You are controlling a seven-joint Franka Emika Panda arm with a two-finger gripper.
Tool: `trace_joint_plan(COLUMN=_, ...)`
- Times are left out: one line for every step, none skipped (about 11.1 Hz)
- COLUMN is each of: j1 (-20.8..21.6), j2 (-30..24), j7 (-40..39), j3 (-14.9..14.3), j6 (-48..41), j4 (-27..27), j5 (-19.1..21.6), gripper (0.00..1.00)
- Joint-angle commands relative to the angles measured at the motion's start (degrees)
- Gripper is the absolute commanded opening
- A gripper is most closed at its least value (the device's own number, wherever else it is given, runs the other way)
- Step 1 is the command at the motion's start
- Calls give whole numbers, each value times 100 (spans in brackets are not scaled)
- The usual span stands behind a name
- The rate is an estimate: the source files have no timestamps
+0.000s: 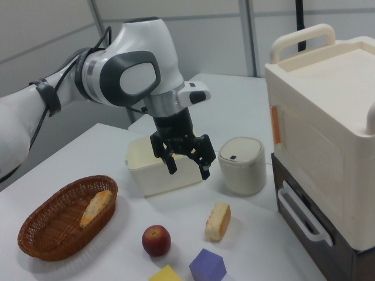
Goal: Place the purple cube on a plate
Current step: 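Move the open gripper toward the purple cube beside the yellow cube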
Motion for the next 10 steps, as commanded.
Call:
trace_joint_plan(j1=685, j2=-190, j7=-209, j3=-740, j6=-101, j4=-206, j5=106, gripper=100)
trace_joint_plan(j1=686, j2=-182, j7=-209, j3=-732, j6=-101, j4=-207, j5=106, gripper=100)
trace_joint_plan(j1=686, j2=-164, j7=-209, j3=-714, j6=-92, j4=-207, j5=88, gripper=100)
trace_joint_plan(j1=677, j2=-155, j7=-192, j3=-697, j6=-92, j4=-215, j5=106, gripper=100)
trace_joint_plan(j1=660, j2=-155, j7=-191, j3=-688, j6=-92, j4=-215, j5=115, gripper=100)
trace_joint_plan(j1=642, j2=-138, j7=-200, j3=-688, j6=-75, j4=-215, j5=158, gripper=100)
trace_joint_plan(j1=642, j2=-120, j7=-183, j3=-688, j6=-49, j4=-233, j5=246, gripper=100)
trace_joint_plan(j1=642, j2=-111, j7=-183, j3=-697, j6=-22, j4=-329, j5=342, gripper=100)
trace_joint_plan(j1=642, j2=-24, j7=-226, j3=-688, j6=-5, j4=-330, j5=439, gripper=100)
trace_joint_plan(j1=642, j2=81, j7=-218, j3=-688, j6=65, j4=-330, j5=518, gripper=100)
